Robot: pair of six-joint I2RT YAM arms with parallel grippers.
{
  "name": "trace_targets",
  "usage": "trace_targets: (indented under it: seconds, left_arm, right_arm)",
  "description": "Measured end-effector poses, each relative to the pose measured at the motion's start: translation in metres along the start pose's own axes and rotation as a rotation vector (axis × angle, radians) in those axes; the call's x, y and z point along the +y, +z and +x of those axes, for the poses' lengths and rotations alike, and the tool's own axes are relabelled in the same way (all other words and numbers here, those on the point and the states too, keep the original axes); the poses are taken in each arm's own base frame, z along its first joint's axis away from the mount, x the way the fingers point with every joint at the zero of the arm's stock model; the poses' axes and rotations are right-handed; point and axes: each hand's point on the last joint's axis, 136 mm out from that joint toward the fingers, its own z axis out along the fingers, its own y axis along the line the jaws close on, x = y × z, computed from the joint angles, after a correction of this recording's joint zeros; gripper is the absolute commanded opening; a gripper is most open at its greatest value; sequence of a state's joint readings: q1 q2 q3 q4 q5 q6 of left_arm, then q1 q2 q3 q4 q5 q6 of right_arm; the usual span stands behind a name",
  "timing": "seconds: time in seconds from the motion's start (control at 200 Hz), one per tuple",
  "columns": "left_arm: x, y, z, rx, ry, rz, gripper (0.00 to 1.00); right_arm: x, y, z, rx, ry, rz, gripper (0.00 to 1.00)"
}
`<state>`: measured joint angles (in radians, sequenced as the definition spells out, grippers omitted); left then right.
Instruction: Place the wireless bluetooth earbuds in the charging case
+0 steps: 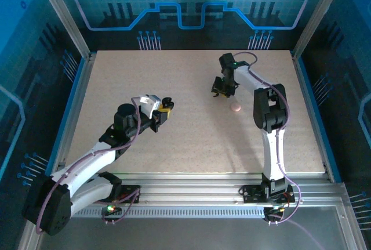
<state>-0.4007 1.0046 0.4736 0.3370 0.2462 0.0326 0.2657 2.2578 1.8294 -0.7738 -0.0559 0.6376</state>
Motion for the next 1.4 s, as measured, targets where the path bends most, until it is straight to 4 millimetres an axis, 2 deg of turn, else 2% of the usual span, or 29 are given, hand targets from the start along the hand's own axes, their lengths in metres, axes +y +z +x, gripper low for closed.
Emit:
trace_targets:
  seconds: [0.265, 0.385, 0.5, 0.65, 0.76, 1.131, 1.401]
  left_arm:
    - [0.002, -0.003, 0.001, 0.001, -0.003, -0.008, 0.05]
    - [0.002, -0.003, 0.001, 0.002, -0.004, -0.009, 0.05]
    - [0.003, -0.003, 0.001, 0.002, -0.004, -0.011, 0.05]
    - [0.004, -0.004, 0.001, 0.004, -0.005, -0.013, 0.05]
    - [0.004, -0.004, 0.002, 0.006, -0.007, -0.014, 0.05]
    - [0.006, -0.004, 0.007, 0.027, -0.015, -0.021, 0.05]
    - [0.007, -0.005, 0.007, 0.026, -0.015, -0.023, 0.06]
  right_arm:
    - [0.000, 0.008, -0.001, 0.010, 0.010, 0.010, 0.31]
    - [0.002, 0.010, -0.007, -0.003, 0.003, 0.015, 0.30]
    - [0.000, 0.020, -0.012, -0.001, -0.009, 0.039, 0.29]
    - [0.003, 0.020, -0.018, -0.018, -0.034, 0.068, 0.27]
    - [0.003, 0.021, -0.017, -0.016, -0.059, 0.103, 0.24]
    - [0.004, 0.020, -0.014, -0.037, -0.124, 0.180, 0.26]
    - [0.003, 0.020, -0.011, -0.041, -0.155, 0.220, 0.20]
